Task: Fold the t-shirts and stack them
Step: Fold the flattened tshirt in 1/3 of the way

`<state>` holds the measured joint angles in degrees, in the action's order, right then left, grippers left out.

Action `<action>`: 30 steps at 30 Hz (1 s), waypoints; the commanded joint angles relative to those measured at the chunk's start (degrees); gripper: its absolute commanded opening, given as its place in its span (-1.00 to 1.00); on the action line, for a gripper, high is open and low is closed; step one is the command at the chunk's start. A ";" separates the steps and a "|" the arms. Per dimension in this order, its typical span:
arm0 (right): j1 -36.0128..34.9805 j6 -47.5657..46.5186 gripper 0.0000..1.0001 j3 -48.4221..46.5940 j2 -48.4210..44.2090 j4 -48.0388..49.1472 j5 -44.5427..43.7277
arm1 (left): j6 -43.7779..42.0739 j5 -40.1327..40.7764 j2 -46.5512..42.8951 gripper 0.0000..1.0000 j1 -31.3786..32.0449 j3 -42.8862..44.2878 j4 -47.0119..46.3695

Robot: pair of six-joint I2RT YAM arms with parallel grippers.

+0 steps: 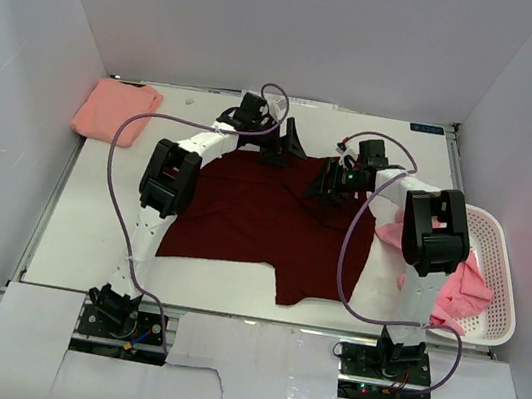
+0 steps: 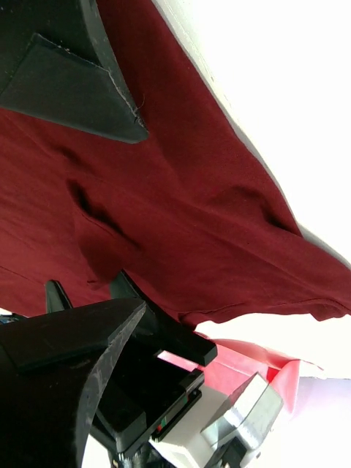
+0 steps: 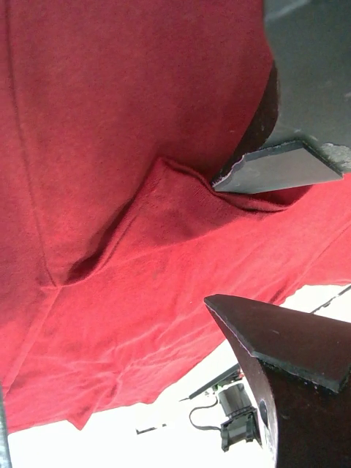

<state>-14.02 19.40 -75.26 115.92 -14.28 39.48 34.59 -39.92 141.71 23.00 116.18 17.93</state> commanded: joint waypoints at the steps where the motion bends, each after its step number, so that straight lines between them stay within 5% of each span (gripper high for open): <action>1: -0.39 0.90 0.25 -1.73 2.20 3.21 2.44 | 0.30 -1.12 -4.42 0.96 0.55 0.80 -0.71; 30: -1.36 5.74 0.22 14.70 -7.37 10.94 15.97 | -2.16 0.55 -3.19 0.96 1.52 -0.34 1.67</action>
<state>-14.81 25.12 -62.76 110.45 -4.43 51.27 33.47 -39.62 141.71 24.12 115.55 18.90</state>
